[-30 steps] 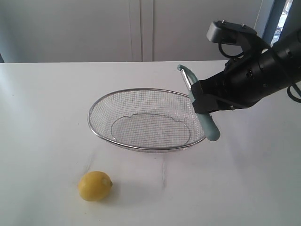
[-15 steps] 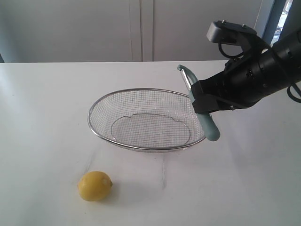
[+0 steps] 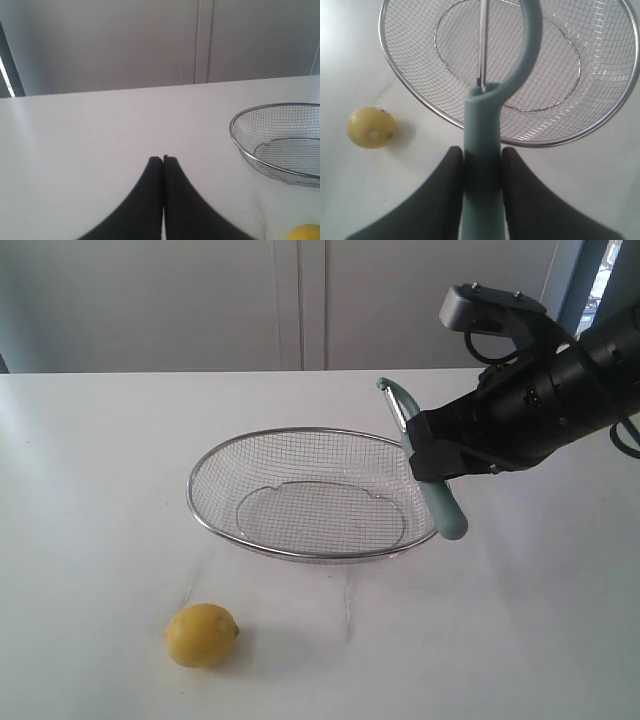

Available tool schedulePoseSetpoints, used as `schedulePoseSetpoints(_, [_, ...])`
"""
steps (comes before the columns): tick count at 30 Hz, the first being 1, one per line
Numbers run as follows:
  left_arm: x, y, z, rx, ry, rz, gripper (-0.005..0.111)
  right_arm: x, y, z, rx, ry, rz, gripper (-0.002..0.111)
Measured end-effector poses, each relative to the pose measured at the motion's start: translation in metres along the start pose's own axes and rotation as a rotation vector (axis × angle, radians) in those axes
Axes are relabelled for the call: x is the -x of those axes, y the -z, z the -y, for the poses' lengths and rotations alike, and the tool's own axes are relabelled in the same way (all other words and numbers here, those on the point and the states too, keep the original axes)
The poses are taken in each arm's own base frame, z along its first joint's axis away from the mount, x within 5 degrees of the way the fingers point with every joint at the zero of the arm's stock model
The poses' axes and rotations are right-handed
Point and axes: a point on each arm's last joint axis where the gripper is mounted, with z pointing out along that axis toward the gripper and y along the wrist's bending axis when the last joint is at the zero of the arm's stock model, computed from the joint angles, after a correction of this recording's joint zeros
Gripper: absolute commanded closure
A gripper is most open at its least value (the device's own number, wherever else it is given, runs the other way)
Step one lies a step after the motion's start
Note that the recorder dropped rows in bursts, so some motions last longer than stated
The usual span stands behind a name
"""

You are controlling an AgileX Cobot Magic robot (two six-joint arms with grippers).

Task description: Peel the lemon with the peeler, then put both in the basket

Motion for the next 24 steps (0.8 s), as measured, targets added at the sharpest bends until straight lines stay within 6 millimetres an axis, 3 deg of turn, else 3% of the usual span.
schedulePoseSetpoints(7, [0.018, 0.009, 0.002, -0.020, -0.042, -0.023, 0.107, 0.000, 0.000, 0.000, 0.000, 0.000, 0.000, 0.108])
schedulePoseSetpoints(24, [0.056, -0.008, 0.004, -0.076, -0.044, -0.301, 0.107, 0.000, 0.000, 0.000, 0.000, 0.000, 0.000, 0.108])
